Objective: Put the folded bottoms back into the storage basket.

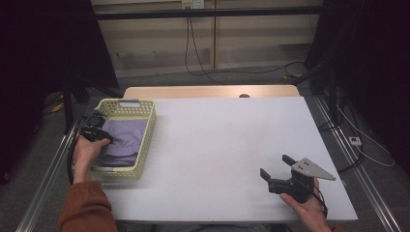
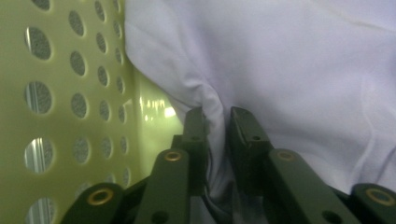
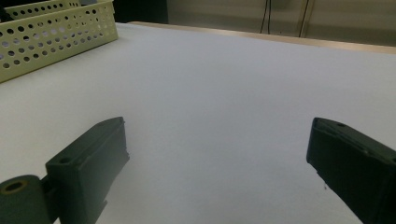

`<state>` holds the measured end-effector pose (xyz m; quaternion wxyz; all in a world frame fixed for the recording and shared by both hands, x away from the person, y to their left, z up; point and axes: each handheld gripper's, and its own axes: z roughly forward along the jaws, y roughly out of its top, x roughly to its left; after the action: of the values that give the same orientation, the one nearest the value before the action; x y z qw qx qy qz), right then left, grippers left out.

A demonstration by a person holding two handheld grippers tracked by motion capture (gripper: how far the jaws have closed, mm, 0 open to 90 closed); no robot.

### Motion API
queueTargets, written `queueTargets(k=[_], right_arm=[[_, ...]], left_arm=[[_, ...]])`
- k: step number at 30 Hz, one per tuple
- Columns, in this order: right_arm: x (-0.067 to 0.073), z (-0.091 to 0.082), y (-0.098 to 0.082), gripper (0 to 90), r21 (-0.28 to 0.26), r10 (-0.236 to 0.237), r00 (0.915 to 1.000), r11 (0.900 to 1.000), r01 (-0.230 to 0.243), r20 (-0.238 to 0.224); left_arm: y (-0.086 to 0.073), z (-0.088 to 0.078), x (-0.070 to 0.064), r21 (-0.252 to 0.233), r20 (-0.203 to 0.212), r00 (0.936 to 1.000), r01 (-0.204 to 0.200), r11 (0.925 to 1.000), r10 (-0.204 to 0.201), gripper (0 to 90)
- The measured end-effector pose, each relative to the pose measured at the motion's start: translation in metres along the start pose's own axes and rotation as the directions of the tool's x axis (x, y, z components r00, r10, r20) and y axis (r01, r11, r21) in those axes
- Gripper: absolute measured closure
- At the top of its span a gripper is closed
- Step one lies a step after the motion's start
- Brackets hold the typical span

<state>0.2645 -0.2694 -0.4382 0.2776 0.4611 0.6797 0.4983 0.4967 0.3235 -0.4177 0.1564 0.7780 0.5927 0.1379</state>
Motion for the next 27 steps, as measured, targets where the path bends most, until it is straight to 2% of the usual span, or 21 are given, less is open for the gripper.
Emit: queueTargets(k=[8,11,13,15,20,22,25,27], right_arm=[[0.000,0.000,0.000,5.2,0.001,0.001,1.0000,1.000,-0.001,0.000],[0.000,0.000,0.000,5.2,0.001,0.003,1.0000,1.000,-0.003,0.000],[0.000,0.000,0.000,5.2,0.001,0.003,1.0000,1.000,-0.003,0.000],[0.000,0.000,0.000,5.2,0.001,0.003,1.0000,1.000,-0.003,0.000],[0.000,0.000,0.000,5.2,0.000,0.001,1.0000,1.000,-0.001,0.000],[0.000,0.000,0.000,5.2,0.000,0.001,1.0000,1.000,-0.001,-0.001],[0.000,0.000,0.000,5.2,0.001,0.001,1.0000,1.000,-0.001,-0.002],[-0.001,0.000,0.000,5.2,0.001,0.001,1.0000,1.000,-0.001,-0.001]], left_arm=[[0.000,-0.006,0.002,-0.055,0.005,1.0000,0.001,0.9985,-0.001,68.3],[0.000,-0.007,0.003,-0.064,0.020,0.9998,-0.002,0.9980,0.004,58.5],[-0.001,-0.007,0.003,-0.072,0.034,0.9992,-0.020,0.9972,0.023,56.2],[-0.001,-0.008,0.003,-0.079,0.050,0.9984,-0.020,0.9967,0.024,52.9],[-0.001,-0.013,-0.001,-0.098,0.067,0.9959,-0.055,0.9937,0.061,42.0],[-0.002,-0.016,-0.002,-0.127,0.055,0.9959,-0.064,0.9899,0.072,36.6],[-0.002,-0.020,-0.001,-0.157,0.065,0.9948,-0.067,0.9853,0.079,27.8],[-0.002,-0.022,-0.002,-0.185,0.036,0.9937,-0.097,0.9780,0.106,22.1]])
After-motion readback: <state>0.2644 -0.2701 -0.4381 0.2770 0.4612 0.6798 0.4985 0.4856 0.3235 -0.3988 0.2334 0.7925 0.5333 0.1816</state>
